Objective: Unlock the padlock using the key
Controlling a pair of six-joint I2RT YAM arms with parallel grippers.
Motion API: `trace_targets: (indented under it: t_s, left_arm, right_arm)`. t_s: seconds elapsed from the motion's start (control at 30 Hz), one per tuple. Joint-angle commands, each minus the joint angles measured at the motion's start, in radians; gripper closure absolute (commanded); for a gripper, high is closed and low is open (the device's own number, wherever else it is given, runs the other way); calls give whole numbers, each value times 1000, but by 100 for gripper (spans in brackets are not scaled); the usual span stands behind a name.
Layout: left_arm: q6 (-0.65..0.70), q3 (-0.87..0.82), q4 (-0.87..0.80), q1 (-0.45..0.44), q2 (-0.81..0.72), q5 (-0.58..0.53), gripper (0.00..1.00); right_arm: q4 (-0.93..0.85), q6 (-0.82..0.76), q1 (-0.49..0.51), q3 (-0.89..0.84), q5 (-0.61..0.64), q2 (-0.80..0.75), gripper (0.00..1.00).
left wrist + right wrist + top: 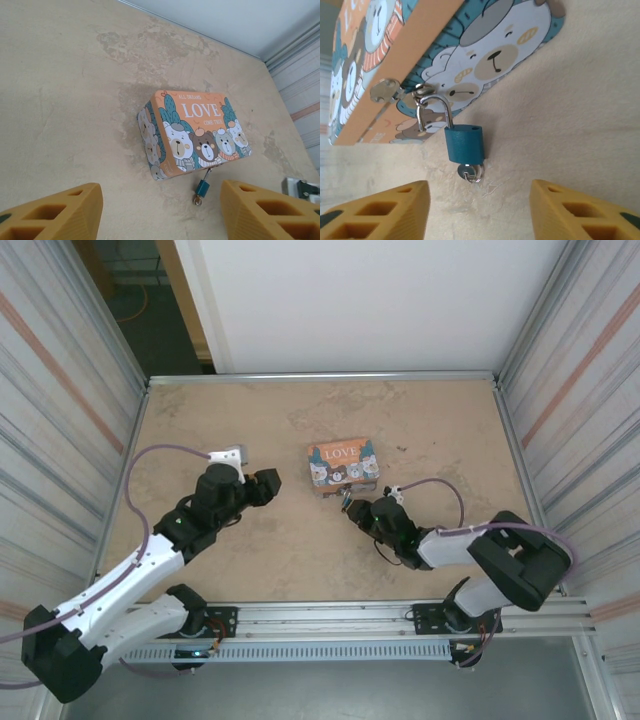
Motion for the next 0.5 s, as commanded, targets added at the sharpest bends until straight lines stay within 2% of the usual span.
trace_targets:
  t_s: [0.0, 0.33, 0.47]
  left_arm:
    - [20, -1, -16, 14, -23, -33, 34]
    - [38, 3, -38, 58, -41, -27, 23]
    - [45, 6, -38, 73, -45, -19, 21]
  right_arm:
    - [-181, -83, 6, 42, 75, -78, 36]
    - [-350, -227, -14, 84, 126, -235, 8]
    - [-387, -258, -43, 80, 130, -299, 1]
